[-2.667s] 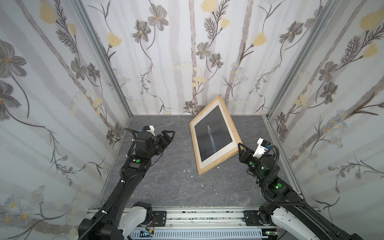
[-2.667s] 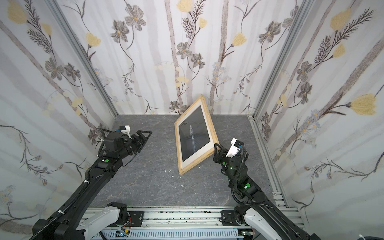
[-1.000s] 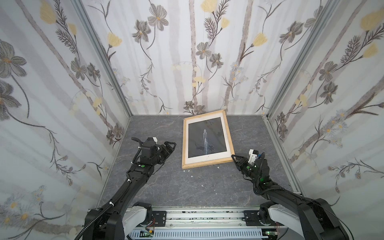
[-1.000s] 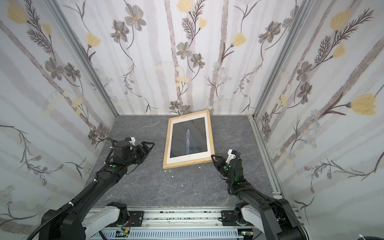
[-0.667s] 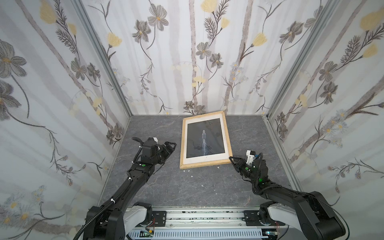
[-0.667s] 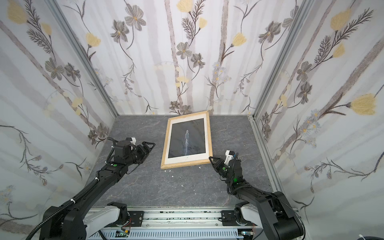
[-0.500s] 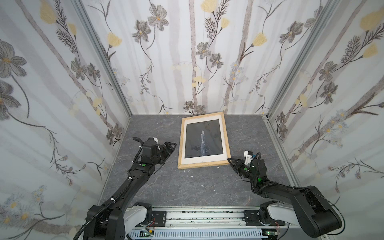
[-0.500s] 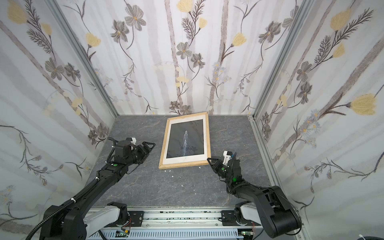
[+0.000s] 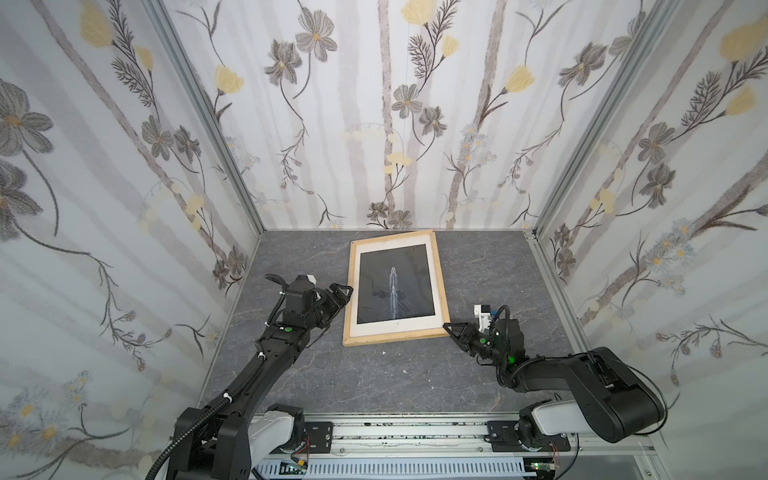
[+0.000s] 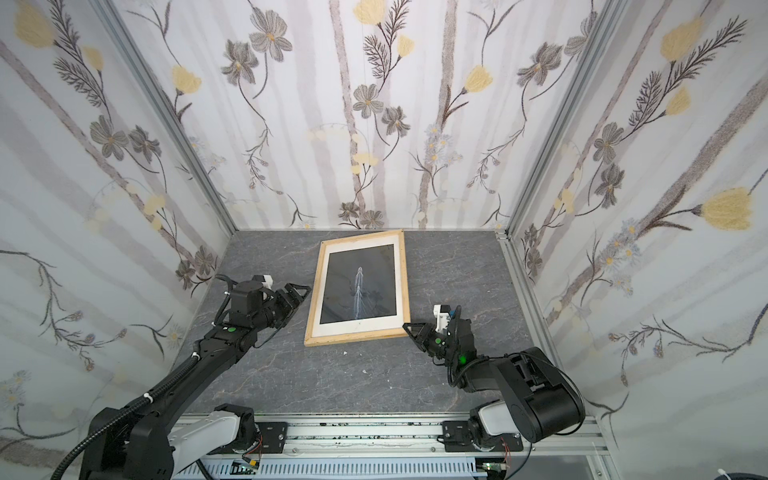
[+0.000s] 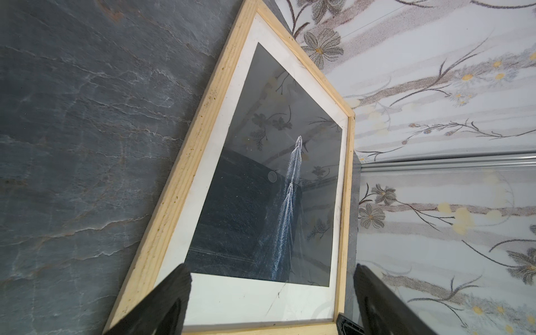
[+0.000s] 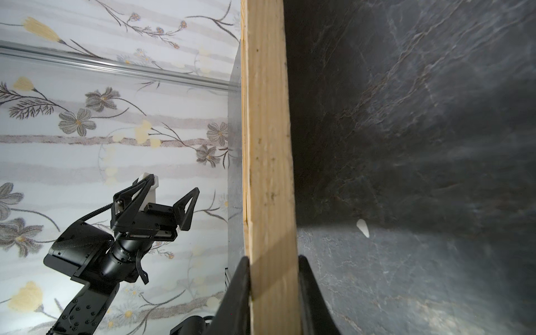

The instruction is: Put the photo into the frame

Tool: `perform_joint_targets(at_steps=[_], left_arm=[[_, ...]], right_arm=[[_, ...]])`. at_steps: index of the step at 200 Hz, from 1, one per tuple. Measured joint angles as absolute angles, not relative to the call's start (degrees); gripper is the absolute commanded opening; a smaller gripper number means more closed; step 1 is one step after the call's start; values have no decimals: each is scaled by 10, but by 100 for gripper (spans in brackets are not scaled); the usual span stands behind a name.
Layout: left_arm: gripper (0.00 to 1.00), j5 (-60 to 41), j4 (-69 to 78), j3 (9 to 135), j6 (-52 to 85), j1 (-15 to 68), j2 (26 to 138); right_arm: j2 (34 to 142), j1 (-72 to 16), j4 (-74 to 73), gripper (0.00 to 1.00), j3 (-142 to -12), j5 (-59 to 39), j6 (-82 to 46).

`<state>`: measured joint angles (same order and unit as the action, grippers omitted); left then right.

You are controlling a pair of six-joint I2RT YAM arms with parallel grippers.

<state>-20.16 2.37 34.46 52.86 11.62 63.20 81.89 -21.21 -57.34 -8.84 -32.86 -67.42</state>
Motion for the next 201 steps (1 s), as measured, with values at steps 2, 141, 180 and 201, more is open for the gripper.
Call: perform_joint_targets(at_steps=[2,141,180,201], left_arm=[[87,-202,24,345,529,116,632],[88,-195,29,335,524,116,638],[88,-192,32,330,523,116,641],[88,-191,32,328,522,116,644]], right_arm=[[820,-213,-575,0,-88,-329,-674],[818,-248,-621,0,-52,-277,-700],[771,-250,-555,2,-59,-253,-689],[746,-250,-514,8,-67,-241,-677]])
